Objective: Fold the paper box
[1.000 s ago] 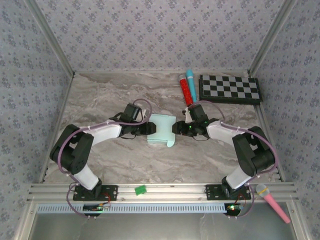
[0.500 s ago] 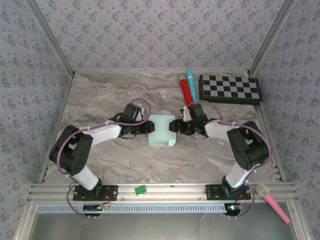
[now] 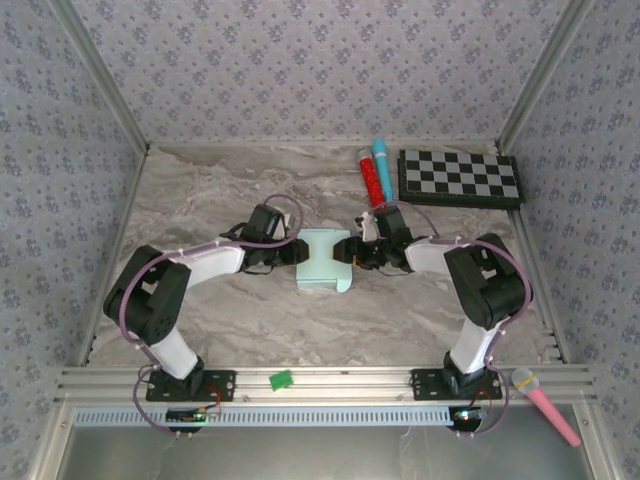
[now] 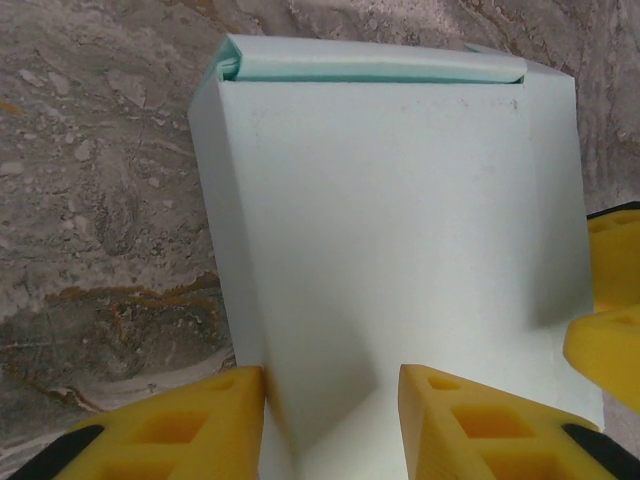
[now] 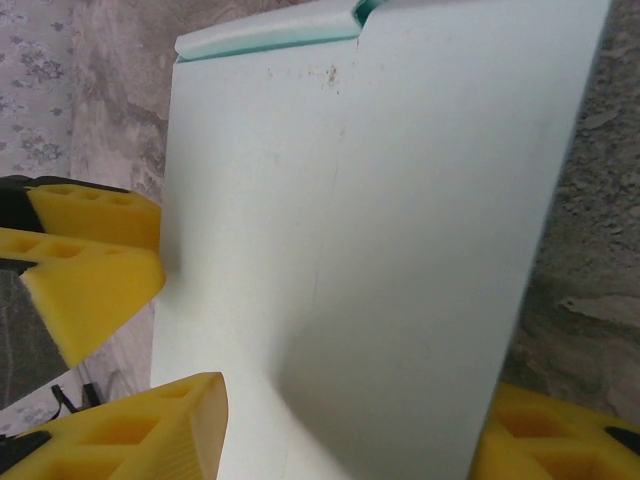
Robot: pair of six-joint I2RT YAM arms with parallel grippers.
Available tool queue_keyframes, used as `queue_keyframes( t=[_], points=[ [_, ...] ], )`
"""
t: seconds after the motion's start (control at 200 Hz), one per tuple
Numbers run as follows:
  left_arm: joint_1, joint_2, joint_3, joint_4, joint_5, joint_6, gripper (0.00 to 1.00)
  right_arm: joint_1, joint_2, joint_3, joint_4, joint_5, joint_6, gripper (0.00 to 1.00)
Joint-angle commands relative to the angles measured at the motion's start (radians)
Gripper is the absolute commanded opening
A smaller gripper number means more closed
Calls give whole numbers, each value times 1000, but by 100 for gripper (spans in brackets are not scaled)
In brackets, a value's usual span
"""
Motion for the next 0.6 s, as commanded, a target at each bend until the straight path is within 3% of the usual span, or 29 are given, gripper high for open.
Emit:
queue_keyframes(
  t=[0.0,0.37,0.595],
  points=[
    [5,20,29,25,31,-4,39,2,20,25,30,-54,18,56],
    [25,49,13,107,88,-28,41,26,-70,18,44,-29,18,54],
    [28,63,12,149,111,-32,43,66,-148,61,-97,80,-50,54]
  ],
)
